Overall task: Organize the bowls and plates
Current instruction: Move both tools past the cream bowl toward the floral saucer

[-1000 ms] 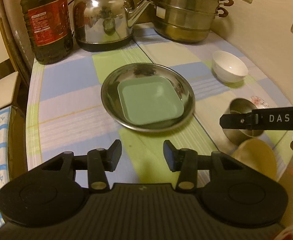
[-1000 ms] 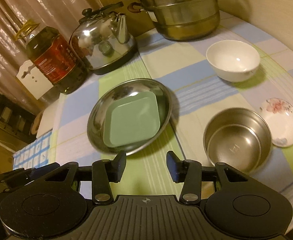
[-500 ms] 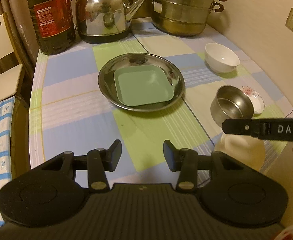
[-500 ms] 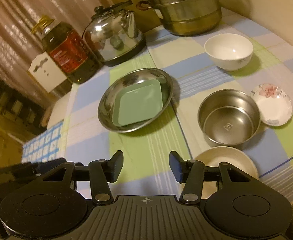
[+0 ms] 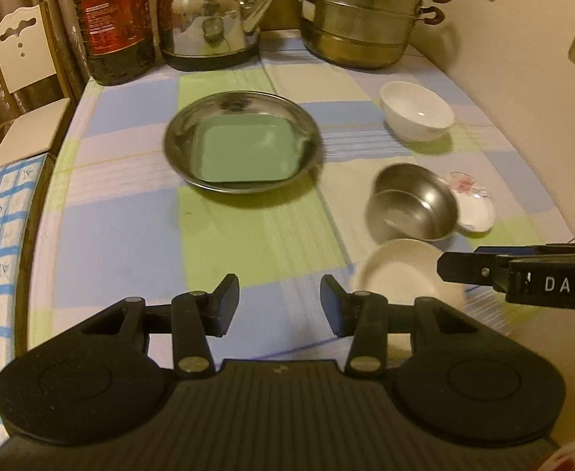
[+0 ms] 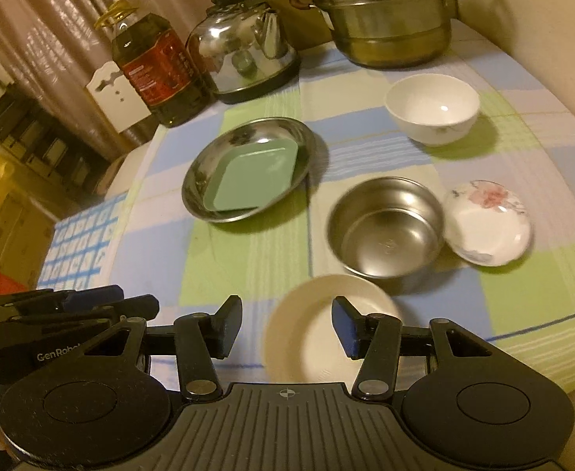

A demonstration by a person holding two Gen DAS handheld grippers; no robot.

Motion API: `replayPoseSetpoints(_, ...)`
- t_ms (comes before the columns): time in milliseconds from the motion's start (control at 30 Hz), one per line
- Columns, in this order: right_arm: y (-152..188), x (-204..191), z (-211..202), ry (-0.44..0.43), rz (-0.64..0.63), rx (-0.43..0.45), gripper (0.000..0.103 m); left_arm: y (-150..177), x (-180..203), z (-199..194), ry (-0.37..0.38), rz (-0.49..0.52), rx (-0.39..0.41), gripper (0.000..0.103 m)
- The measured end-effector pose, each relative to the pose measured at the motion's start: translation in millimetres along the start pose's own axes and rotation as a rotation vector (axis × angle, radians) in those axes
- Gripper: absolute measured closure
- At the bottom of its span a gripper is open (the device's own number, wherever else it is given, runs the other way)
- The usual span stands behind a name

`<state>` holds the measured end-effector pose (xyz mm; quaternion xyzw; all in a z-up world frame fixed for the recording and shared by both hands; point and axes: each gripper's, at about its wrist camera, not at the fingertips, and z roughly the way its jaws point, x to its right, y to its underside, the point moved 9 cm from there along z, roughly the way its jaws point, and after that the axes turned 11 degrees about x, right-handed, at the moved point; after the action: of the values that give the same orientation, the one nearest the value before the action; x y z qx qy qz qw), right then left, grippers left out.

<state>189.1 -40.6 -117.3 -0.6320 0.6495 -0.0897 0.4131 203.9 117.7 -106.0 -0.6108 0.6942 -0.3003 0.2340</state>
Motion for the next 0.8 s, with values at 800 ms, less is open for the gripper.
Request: replayPoseSetpoints(800, -4, 160, -69, -0.005, -0.063, -0.054, 0.052, 11, 173, 21, 0.002, -0.081, 0.022, 0.060)
